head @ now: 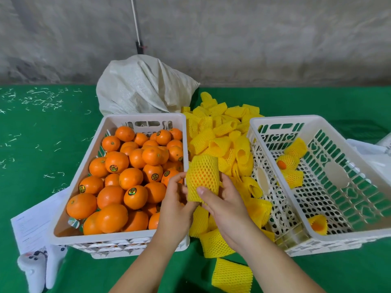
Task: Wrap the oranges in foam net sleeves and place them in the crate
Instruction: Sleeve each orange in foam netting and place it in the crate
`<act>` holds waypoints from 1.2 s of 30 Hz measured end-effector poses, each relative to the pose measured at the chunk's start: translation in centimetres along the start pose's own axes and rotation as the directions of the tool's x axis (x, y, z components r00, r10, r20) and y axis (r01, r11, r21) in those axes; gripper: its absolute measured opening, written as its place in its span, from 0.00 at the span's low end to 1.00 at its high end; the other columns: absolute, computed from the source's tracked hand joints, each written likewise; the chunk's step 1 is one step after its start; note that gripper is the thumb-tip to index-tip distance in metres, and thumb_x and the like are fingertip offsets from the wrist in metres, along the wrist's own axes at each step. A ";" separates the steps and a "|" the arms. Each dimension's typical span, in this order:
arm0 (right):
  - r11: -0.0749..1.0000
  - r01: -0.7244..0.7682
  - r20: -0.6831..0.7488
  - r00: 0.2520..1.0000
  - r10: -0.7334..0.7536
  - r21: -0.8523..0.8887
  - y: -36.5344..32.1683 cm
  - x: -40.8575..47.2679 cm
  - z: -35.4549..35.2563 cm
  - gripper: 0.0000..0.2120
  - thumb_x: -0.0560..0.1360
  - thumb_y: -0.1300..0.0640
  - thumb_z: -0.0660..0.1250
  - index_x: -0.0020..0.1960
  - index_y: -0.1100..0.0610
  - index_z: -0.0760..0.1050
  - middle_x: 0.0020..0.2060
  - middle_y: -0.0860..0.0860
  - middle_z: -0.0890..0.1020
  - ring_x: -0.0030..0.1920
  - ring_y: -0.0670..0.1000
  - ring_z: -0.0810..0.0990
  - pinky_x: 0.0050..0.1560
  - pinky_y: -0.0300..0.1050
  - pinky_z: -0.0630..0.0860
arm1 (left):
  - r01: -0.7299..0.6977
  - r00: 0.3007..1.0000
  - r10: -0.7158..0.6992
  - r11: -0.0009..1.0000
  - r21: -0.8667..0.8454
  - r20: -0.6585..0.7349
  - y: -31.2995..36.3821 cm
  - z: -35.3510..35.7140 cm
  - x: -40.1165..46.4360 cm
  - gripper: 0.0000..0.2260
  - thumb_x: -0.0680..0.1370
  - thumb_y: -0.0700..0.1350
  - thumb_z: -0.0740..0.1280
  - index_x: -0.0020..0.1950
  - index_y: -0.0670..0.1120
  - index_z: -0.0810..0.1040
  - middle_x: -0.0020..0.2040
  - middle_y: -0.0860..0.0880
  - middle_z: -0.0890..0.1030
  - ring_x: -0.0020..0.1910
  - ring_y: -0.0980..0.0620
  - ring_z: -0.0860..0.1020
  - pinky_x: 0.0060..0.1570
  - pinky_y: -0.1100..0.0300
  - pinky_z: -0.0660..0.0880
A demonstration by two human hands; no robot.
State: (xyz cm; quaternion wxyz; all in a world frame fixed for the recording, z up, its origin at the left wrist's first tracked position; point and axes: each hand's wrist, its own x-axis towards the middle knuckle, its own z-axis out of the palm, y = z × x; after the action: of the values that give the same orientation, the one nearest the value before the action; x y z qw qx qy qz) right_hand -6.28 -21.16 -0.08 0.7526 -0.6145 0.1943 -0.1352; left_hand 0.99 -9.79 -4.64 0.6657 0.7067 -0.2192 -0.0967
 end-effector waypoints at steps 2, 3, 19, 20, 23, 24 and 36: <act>0.999 -0.007 -0.060 0.998 0.010 0.044 -0.3 0.6 -2.0 0.29 0.73 0.52 0.75 0.72 0.43 0.71 0.64 0.46 0.82 0.63 0.49 0.82 0.61 0.52 0.80 | -0.048 0.999 0.047 0.995 0.083 0.015 0.3 0.1 -0.2 0.23 0.81 0.39 0.73 0.68 0.60 0.71 0.43 0.55 0.80 0.44 0.54 0.82 0.43 0.63 0.78; 1.000 -0.004 -0.111 0.994 0.006 0.016 -0.8 1.0 -3.6 0.32 0.71 0.49 0.75 0.74 0.42 0.69 0.65 0.47 0.81 0.63 0.50 0.81 0.61 0.54 0.80 | -0.084 0.996 0.080 0.985 0.150 0.027 0.5 -0.1 -0.3 0.21 0.81 0.42 0.72 0.68 0.60 0.72 0.43 0.56 0.80 0.44 0.53 0.81 0.44 0.63 0.78; 0.128 -0.205 -0.229 0.952 -0.205 -0.970 1.8 6.9 -19.2 0.32 0.78 0.48 0.68 0.78 0.45 0.60 0.82 0.56 0.44 0.79 0.66 0.51 0.72 0.67 0.63 | -0.108 0.933 -0.344 0.000 0.994 0.102 3.0 -11.0 3.5 0.30 0.83 0.47 0.64 0.82 0.64 0.59 0.80 0.56 0.61 0.64 0.43 0.69 0.60 0.59 0.72; -0.002 -0.102 -0.098 0.959 -0.267 -0.995 2.1 7.0 -18.8 0.28 0.77 0.48 0.68 0.74 0.45 0.65 0.81 0.57 0.46 0.78 0.66 0.52 0.71 0.68 0.64 | -0.108 0.931 -0.349 0.017 0.994 0.107 3.4 -11.3 3.7 0.29 0.82 0.48 0.65 0.82 0.63 0.61 0.79 0.56 0.64 0.63 0.44 0.71 0.60 0.59 0.72; -0.075 0.167 0.181 0.953 -0.243 -0.983 2.8 8.3 -17.0 0.21 0.76 0.46 0.70 0.67 0.39 0.72 0.82 0.55 0.45 0.79 0.63 0.51 0.71 0.66 0.63 | -0.105 0.931 -0.348 0.037 0.994 0.111 3.9 -11.6 4.0 0.31 0.79 0.53 0.70 0.81 0.60 0.64 0.76 0.52 0.69 0.64 0.43 0.73 0.62 0.56 0.72; 0.030 0.191 0.183 0.969 -0.168 -0.981 2.8 9.3 -16.5 0.21 0.77 0.44 0.68 0.69 0.37 0.71 0.83 0.51 0.41 0.80 0.61 0.48 0.73 0.64 0.60 | -0.090 0.935 -0.340 0.046 0.995 0.100 3.9 -11.7 4.0 0.32 0.78 0.55 0.71 0.81 0.58 0.65 0.75 0.50 0.70 0.63 0.42 0.74 0.62 0.55 0.73; 0.391 -0.207 -0.135 0.970 0.203 -0.897 2.6 16.5 -14.3 0.27 0.84 0.46 0.59 0.79 0.55 0.64 0.82 0.54 0.54 0.78 0.59 0.60 0.68 0.50 0.64 | 0.133 0.991 -0.124 0.939 0.317 -0.048 2.7 -7.4 1.7 0.24 0.74 0.61 0.73 0.69 0.61 0.74 0.62 0.63 0.78 0.58 0.61 0.79 0.49 0.65 0.77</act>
State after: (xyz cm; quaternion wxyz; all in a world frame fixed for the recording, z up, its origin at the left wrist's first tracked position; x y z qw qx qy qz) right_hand 1.69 -40.39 -7.07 0.3136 -0.8932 0.3115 0.0832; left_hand 5.22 -3.91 -1.06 0.5376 0.8193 -0.1762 -0.0933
